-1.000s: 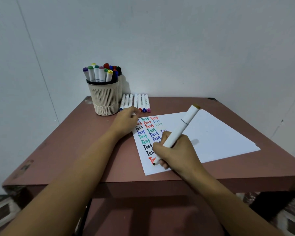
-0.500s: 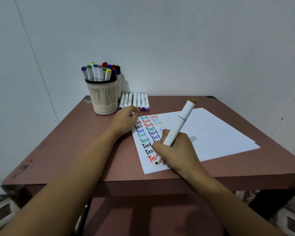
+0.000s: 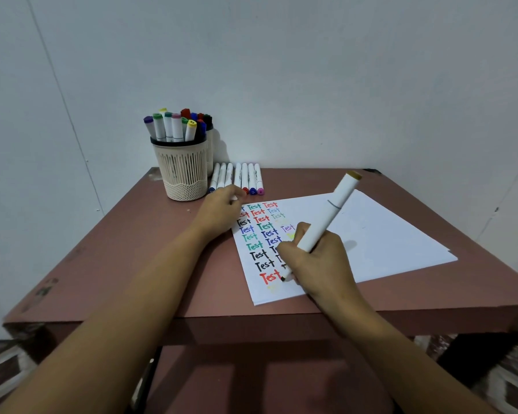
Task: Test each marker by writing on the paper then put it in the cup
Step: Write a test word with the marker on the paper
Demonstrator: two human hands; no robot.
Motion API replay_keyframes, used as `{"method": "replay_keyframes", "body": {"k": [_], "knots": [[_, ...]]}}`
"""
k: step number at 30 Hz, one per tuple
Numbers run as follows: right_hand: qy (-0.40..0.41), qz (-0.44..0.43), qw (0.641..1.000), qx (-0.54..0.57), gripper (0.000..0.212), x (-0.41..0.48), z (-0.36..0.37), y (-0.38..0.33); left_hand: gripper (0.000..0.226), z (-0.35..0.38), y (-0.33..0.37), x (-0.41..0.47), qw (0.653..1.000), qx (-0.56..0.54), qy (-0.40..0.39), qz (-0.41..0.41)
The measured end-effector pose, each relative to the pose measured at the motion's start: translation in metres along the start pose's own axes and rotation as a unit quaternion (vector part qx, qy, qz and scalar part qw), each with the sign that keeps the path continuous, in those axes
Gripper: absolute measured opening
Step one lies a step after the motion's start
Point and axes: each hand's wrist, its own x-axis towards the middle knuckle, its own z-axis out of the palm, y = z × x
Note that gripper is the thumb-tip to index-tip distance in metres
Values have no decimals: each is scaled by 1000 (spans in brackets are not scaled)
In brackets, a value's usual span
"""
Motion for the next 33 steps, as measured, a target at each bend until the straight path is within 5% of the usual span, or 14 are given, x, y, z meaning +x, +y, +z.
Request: {"method": "replay_keyframes", "body": {"k": [33], "knots": [[-12, 23, 1000, -2, 42, 4, 1, -2, 31, -1, 1, -1, 1000, 2, -4, 6]]}}
